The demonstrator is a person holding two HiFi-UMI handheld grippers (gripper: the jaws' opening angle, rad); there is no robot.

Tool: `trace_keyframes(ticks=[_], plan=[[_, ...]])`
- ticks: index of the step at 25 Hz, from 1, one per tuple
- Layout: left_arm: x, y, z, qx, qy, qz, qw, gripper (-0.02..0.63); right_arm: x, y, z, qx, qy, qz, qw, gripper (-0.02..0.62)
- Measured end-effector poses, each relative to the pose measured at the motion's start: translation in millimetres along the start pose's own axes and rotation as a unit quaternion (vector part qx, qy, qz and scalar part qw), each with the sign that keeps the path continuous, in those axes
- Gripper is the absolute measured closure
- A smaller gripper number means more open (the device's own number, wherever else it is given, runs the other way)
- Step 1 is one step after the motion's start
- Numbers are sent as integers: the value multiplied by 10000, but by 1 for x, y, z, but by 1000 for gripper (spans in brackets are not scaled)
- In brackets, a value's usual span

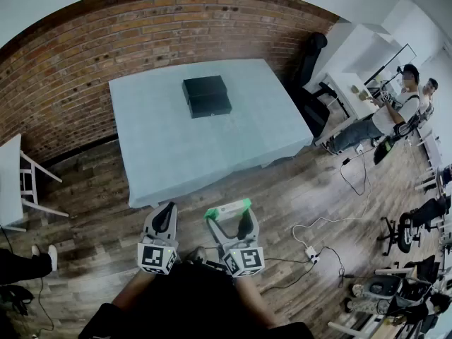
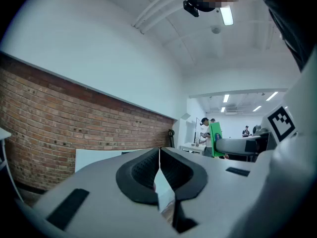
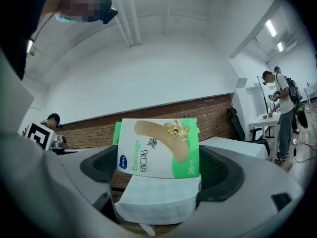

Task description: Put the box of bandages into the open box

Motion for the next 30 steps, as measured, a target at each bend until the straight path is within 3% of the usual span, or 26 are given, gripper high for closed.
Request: trace_keyframes(ticks=[16, 30], plan=[[8, -3, -11, 45, 38, 41, 10000, 574, 1, -2, -7, 61, -180, 92, 9998, 80], [35, -18, -61, 151, -280, 39, 9995, 574, -16, -18, -63, 152, -367, 137, 9991, 80]])
Point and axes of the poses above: the fingertips, and each gripper's own axes: x forward along the fingers, z to its left, y out of its underside, the point moved 7 cm from there along -x, backward along the fingers, and after that the axes turned 14 degrees about x, right-handed, at the moved point
